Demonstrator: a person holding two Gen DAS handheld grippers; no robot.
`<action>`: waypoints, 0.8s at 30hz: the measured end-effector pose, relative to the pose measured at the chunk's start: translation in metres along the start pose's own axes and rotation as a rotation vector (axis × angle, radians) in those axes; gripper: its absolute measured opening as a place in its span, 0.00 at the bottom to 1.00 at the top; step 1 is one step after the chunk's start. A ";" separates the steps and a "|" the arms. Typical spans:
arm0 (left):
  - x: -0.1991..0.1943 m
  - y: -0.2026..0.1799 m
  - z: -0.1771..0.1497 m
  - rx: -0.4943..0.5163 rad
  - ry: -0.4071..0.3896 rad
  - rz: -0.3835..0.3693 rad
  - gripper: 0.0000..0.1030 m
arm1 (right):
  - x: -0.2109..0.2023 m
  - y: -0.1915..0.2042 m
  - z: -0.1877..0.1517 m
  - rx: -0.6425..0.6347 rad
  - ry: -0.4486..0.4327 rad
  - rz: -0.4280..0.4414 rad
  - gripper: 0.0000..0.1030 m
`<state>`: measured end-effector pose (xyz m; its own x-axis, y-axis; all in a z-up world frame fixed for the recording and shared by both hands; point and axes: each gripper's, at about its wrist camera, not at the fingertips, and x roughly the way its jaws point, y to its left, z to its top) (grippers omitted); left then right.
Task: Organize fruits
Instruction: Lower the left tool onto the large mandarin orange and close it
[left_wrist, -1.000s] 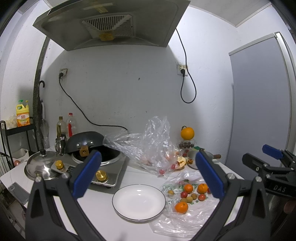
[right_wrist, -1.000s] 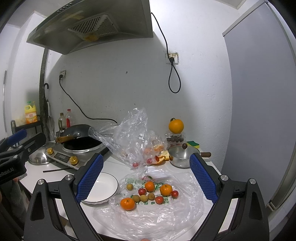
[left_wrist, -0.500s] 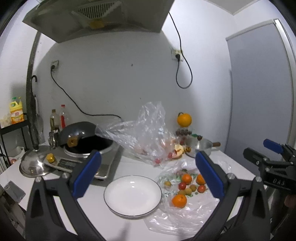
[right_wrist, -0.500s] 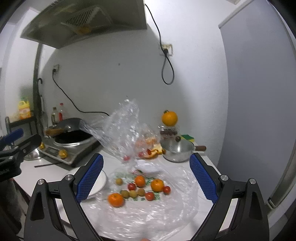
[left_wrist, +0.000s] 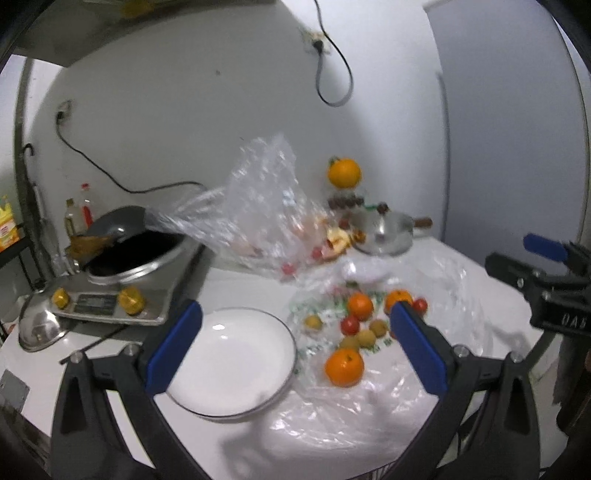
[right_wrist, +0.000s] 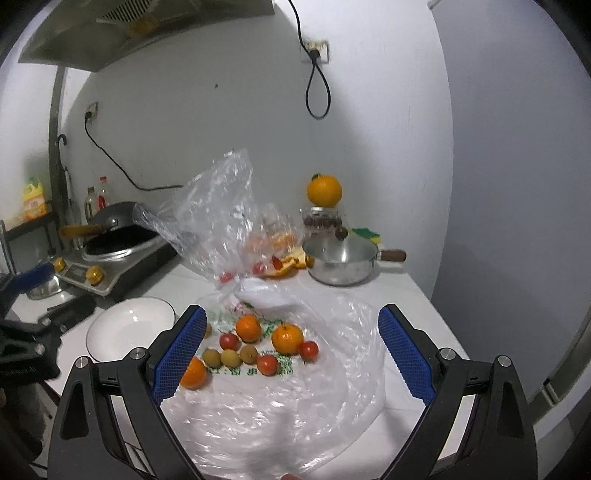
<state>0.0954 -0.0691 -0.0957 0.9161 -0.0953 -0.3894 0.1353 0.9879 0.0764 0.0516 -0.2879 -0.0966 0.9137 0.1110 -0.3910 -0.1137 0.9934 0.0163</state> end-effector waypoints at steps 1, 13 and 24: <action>0.006 -0.004 -0.003 0.008 0.016 -0.008 1.00 | 0.004 -0.001 -0.001 0.000 0.008 0.003 0.93; 0.056 -0.044 -0.033 0.088 0.147 -0.073 0.99 | 0.044 -0.021 -0.024 -0.010 0.119 0.065 0.85; 0.093 -0.064 -0.053 0.138 0.250 -0.116 0.64 | 0.068 -0.033 -0.042 -0.001 0.177 0.097 0.74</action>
<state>0.1514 -0.1348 -0.1854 0.7726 -0.1569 -0.6151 0.2994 0.9445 0.1351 0.1006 -0.3149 -0.1625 0.8154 0.1991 -0.5435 -0.1984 0.9782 0.0608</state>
